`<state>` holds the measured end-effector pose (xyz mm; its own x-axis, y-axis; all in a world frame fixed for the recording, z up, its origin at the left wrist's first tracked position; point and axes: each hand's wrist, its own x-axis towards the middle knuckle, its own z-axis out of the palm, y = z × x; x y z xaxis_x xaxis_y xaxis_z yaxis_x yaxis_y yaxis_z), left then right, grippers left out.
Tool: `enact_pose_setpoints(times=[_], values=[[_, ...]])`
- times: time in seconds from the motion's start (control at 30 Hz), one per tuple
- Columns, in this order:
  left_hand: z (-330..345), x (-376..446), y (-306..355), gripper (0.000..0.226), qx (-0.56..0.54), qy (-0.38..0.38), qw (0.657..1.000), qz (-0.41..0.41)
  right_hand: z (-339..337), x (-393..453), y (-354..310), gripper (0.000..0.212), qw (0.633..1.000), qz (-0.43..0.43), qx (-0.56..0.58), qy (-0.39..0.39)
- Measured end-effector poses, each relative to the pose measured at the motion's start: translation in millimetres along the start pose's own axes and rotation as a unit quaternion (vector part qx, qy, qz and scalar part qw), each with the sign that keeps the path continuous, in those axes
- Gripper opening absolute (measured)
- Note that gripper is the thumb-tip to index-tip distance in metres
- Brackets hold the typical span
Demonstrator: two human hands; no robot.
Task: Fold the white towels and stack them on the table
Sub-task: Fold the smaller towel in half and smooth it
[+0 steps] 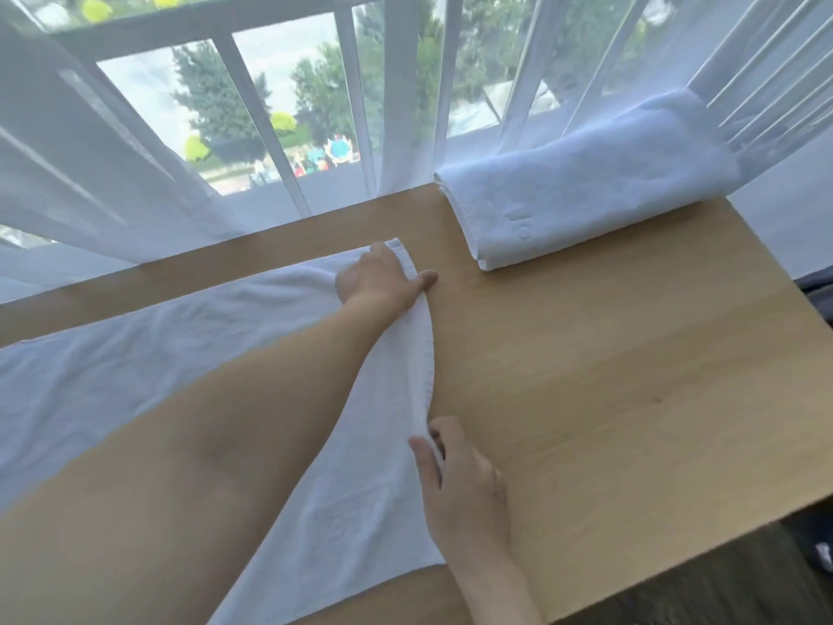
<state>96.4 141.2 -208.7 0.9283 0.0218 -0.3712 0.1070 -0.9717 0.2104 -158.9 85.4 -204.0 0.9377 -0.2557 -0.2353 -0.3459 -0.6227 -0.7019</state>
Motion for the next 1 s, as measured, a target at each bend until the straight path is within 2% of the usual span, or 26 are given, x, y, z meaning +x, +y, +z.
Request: enact_pose_setpoints(times=[0.07,0.17,0.2,0.27,0.33,0.4,0.47,0.53,0.6,0.67,0.73,0.8,1.0], values=[[-2,9,2,0.067,0.011,-0.016,1.000,0.001,5,-6,0,0.035,1.000,-0.014,0.009,0.007],[-5,11,-3,0.036,-0.007,-0.007,1.000,0.014,11,-10,-3,0.035,0.997,0.020,0.073,0.016],[-4,10,-8,0.026,-0.040,-0.001,0.999,0.027,13,-11,-6,0.035,0.995,0.026,0.094,0.017],[-6,6,-22,0.024,-0.172,0.010,0.984,0.047,17,-10,-14,0.037,0.988,0.040,0.148,0.001],[-12,-2,-42,0.028,-0.327,0.023,0.943,0.052,24,-7,-26,0.038,0.969,0.084,0.231,-0.038],[-23,-9,-66,0.024,-0.440,0.026,0.896,0.051,31,-3,-41,0.041,0.932,0.142,0.322,-0.089],[-39,-16,-95,0.023,-0.511,0.032,0.858,0.033,40,-2,-59,0.050,0.901,0.166,0.375,-0.142],[-57,-23,-128,0.023,-0.556,0.058,0.829,0.006,52,-5,-79,0.052,0.887,0.153,0.390,-0.194],[-77,-32,-167,0.018,-0.566,0.097,0.818,-0.018,67,-12,-107,0.046,0.884,0.125,0.380,-0.241],[-96,-42,-213,0.017,-0.546,0.125,0.828,-0.037,87,-26,-138,0.038,0.882,0.101,0.367,-0.277],[-113,-56,-268,0.026,-0.503,0.152,0.849,-0.051,113,-46,-168,0.039,0.880,0.081,0.353,-0.308],[-131,-71,-321,0.035,-0.483,0.187,0.854,-0.050,140,-67,-196,0.043,0.879,0.056,0.336,-0.335],[-183,-106,-450,0.037,-0.532,0.211,0.820,0.002,210,-115,-281,0.033,0.871,0.015,0.318,-0.374]])
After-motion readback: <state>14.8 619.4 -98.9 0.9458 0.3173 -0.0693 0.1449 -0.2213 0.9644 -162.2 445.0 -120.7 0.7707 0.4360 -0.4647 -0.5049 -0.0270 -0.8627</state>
